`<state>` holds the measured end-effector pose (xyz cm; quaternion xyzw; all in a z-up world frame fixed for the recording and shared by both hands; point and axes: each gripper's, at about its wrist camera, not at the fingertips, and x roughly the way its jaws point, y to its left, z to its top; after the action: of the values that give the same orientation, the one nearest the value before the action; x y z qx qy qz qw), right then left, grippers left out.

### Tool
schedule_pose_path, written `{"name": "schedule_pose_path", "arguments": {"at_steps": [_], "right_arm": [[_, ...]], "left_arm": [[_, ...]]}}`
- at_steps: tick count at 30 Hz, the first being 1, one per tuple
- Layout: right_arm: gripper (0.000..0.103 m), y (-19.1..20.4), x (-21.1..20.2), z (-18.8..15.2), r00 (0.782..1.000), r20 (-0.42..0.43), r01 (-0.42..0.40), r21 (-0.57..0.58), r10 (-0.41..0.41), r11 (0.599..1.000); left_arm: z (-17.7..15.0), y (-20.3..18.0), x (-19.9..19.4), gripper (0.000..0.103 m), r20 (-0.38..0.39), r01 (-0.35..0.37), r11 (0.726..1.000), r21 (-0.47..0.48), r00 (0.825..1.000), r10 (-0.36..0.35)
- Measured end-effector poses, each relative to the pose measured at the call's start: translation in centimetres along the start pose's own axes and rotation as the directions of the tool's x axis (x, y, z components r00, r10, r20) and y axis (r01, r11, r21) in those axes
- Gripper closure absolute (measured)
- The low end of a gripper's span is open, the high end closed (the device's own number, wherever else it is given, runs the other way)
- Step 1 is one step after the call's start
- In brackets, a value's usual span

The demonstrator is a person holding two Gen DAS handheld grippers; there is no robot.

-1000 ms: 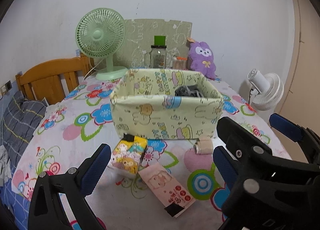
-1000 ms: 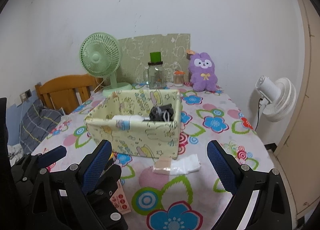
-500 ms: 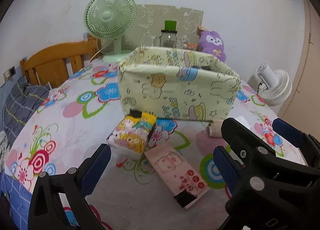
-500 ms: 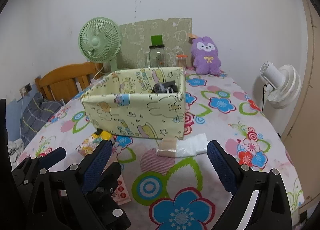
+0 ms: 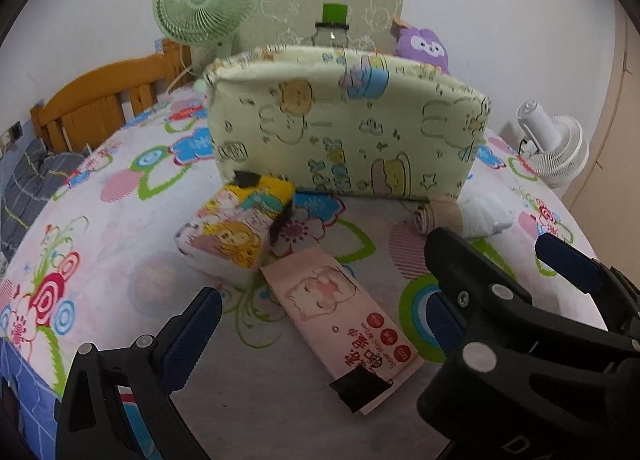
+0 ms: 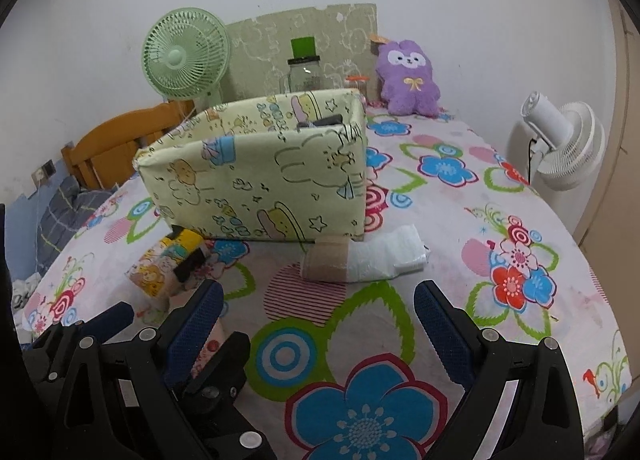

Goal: Organize soft objects
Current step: 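Reach the left tool to the pink wipes pack while the right reaches the white plastic bundle, then close the left tool on the pink wet-wipes pack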

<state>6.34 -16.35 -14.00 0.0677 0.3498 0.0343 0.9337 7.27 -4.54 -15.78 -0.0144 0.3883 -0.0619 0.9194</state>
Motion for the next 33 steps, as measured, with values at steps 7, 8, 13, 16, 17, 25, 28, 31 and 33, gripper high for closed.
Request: {"name": "schedule_pose_path", "arguments": {"at_steps": [7, 8, 13, 16, 17, 25, 28, 31, 33], "right_arm": [[0.005, -0.8, 0.9, 0.0, 1.0, -0.017, -0.001, 0.019, 0.001, 1.0], [0.005, -0.9, 1.0, 0.0, 1.0, -0.019, -0.001, 0.02, 0.001, 1.0], [0.005, -1.4, 1.2, 0.0, 1.0, -0.024, 0.0, 0.032, 0.0, 0.999], [0.005, -1.6, 1.2, 0.0, 1.0, -0.023, 0.002, 0.037, -0.001, 0.999], [0.005, -1.7, 1.2, 0.0, 1.0, -0.022, 0.002, 0.039, -0.001, 0.999], [0.005, -2.5, 0.9, 0.1, 1.0, -0.014, 0.006, 0.055, -0.005, 0.998], [0.005, -2.6, 1.0, 0.2, 1.0, -0.015, 0.007, 0.058, -0.006, 0.998], [0.005, -2.8, 1.1, 0.4, 1.0, -0.014, 0.007, 0.062, -0.006, 0.998], [0.005, -2.9, 1.1, 0.6, 1.0, -0.011, 0.007, 0.065, -0.006, 0.998]], "left_arm": [[-0.6, -1.2, 0.5, 0.01, -0.006, -0.054, 0.998, 0.037, 0.998, 0.055], [-0.8, -1.5, 0.3, 0.013, -0.002, -0.047, 0.998, 0.036, 0.999, 0.047], [-0.8, -2.2, 0.3, 0.022, 0.005, -0.033, 0.998, 0.051, 0.999, 0.033], [-0.7, -2.5, 0.3, 0.03, 0.01, -0.021, 0.998, 0.059, 1.0, 0.02], [-0.7, -2.7, 0.3, 0.033, 0.012, -0.017, 0.998, 0.062, 1.0, 0.017], [-0.1, -3.2, 0.5, 0.063, 0.019, 0.011, 0.997, 0.079, 1.0, -0.013], [0.1, -3.2, 0.7, 0.063, 0.015, 0.011, 0.997, 0.081, 1.0, -0.013], [0.5, -3.1, 0.9, 0.063, 0.002, 0.015, 0.997, 0.077, 1.0, -0.015], [0.9, -2.9, 1.1, 0.063, -0.005, 0.014, 0.998, 0.063, 1.0, -0.014]]}}
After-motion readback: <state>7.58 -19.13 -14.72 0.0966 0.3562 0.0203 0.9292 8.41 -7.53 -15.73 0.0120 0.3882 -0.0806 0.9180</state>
